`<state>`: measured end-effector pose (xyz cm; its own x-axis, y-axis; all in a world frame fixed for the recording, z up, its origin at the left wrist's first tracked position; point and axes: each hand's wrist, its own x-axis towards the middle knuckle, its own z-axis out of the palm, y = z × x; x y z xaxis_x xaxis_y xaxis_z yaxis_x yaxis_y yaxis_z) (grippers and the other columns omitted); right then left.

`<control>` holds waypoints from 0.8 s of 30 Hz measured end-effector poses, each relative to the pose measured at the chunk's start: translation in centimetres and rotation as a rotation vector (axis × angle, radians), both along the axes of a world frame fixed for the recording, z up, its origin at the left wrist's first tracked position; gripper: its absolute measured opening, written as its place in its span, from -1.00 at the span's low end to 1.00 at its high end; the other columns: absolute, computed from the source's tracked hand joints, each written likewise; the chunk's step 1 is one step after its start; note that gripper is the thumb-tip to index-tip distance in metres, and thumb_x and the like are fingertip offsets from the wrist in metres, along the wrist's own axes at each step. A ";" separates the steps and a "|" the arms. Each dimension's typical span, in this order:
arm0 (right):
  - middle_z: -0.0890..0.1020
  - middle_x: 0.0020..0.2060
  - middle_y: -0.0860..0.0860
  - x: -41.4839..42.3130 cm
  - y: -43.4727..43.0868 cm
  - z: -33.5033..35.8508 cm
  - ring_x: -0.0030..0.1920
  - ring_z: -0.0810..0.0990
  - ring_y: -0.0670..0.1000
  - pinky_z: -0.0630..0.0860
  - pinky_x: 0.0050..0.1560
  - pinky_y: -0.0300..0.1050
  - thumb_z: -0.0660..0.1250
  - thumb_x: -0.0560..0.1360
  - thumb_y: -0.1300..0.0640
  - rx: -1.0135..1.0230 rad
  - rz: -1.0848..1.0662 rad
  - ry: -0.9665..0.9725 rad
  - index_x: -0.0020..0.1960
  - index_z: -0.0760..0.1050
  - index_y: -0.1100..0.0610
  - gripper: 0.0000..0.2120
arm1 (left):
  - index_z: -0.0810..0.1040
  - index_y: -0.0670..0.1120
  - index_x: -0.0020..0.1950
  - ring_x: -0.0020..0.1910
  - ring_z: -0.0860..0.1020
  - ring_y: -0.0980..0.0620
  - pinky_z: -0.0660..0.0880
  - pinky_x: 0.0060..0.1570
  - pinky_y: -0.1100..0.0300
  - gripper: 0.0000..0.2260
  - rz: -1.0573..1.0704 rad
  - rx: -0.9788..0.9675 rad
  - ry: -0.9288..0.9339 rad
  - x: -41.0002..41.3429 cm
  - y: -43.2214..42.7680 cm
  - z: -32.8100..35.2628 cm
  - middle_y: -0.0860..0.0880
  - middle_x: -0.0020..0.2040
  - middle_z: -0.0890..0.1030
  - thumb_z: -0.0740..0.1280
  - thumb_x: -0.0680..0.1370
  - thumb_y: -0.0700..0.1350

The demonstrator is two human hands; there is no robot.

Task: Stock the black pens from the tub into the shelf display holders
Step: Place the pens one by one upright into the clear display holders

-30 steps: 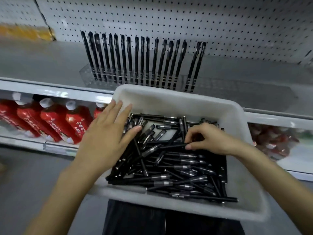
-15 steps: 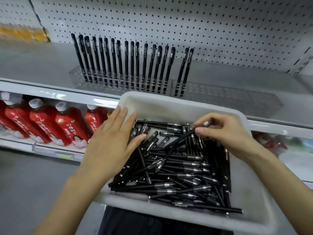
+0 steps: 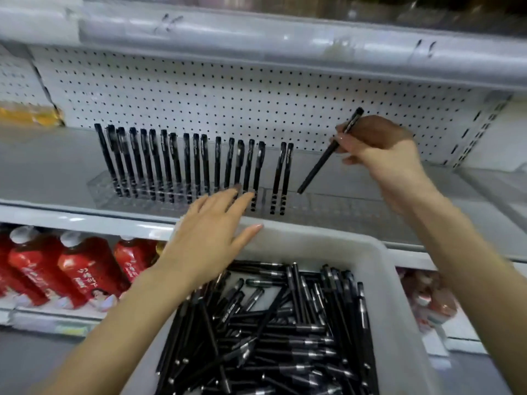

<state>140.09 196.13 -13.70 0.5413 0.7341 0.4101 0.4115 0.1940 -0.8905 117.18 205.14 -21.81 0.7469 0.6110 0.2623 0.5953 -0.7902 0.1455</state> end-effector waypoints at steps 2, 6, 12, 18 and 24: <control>0.66 -0.19 -0.02 0.8 1.2 0.2 -0.25 0.65 -0.14 0.58 -0.20 -0.27 0.40 0.46 0.27 -0.004 -0.018 -0.019 -0.07 0.56 0.17 -0.93 | 0.13 0.04 0.52 0.47 0.17 0.02 0.00 0.44 0.08 -0.38 -0.015 0.017 0.000 0.9 1.3 -0.8 -0.01 0.51 0.20 -0.15 0.55 0.31; 0.64 -0.16 0.04 1.6 2.9 -0.9 -0.29 0.64 -0.19 0.59 -0.23 -0.30 0.39 0.46 0.31 -0.068 -0.051 -0.098 0.03 0.53 0.34 -0.82 | 0.14 0.05 0.52 0.45 0.18 0.03 -0.08 0.44 0.07 -0.33 -0.013 0.061 0.053 1.4 2.5 -2.9 0.02 0.48 0.25 -0.26 0.51 0.34; 0.63 -0.20 0.04 1.8 4.2 -2.0 -0.33 0.64 -0.18 0.60 -0.23 -0.30 0.40 0.45 0.31 -0.158 -0.033 -0.123 -0.05 0.53 0.23 -0.90 | 0.02 0.07 0.54 0.51 -0.02 0.08 -0.27 0.44 0.08 -0.37 -0.043 0.059 -0.002 1.1 2.9 -4.1 0.04 0.53 0.12 -0.21 0.55 0.35; 0.66 -0.20 0.01 1.5 5.3 -3.1 -0.18 0.62 -0.06 0.58 0.02 -0.10 0.46 0.40 0.23 -0.299 0.022 -0.264 -0.18 0.54 0.08 -0.88 | -0.01 0.06 0.55 0.51 -0.09 0.09 -0.26 0.44 0.05 -0.33 -0.039 0.053 -0.008 1.3 2.9 -4.5 0.04 0.54 0.07 -0.24 0.54 0.39; 0.66 -0.18 -0.03 1.5 5.7 -3.8 -0.11 0.62 -0.07 0.55 0.14 0.03 0.48 0.39 0.20 -0.386 0.066 -0.292 -0.14 0.58 0.08 -0.89 | -0.20 0.07 0.52 0.49 -0.24 0.12 -0.35 0.42 0.04 -0.28 -0.040 0.062 0.002 1.2 2.8 -4.2 0.06 0.54 -0.11 -0.33 0.46 0.44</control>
